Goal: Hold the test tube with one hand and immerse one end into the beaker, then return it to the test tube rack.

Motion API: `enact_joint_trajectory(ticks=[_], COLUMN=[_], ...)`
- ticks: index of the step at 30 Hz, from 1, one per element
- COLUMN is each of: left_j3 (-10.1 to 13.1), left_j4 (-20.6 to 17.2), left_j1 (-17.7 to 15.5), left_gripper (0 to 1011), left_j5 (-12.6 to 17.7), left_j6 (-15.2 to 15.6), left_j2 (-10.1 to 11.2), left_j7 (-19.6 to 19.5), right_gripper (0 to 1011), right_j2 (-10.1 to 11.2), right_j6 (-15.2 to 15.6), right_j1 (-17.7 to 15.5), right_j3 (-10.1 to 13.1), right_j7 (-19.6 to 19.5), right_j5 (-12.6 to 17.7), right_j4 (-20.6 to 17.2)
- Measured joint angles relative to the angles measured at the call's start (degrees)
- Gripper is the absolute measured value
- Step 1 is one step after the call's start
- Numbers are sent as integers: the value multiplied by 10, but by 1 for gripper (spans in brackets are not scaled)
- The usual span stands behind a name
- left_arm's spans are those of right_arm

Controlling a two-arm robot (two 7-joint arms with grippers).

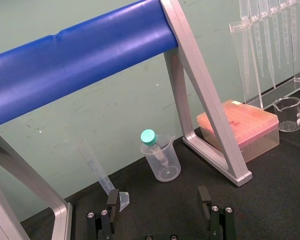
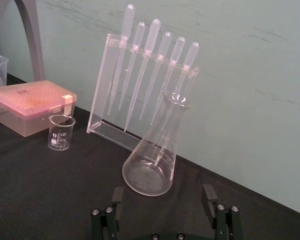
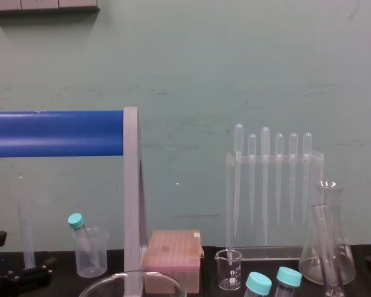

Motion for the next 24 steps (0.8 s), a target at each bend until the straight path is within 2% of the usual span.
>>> enact_joint_trajectory(ticks=[24], left_j3=[0], left_j4=[0], left_j1=[0], left_gripper=[1000], left_j5=[0], left_j6=[0], left_j2=[0], left_j7=[0], right_gripper=[1000], right_j2=[0], right_j6=[0], right_j1=[0], right_j3=[0], right_j7=[0], right_j5=[0], right_j4=[0])
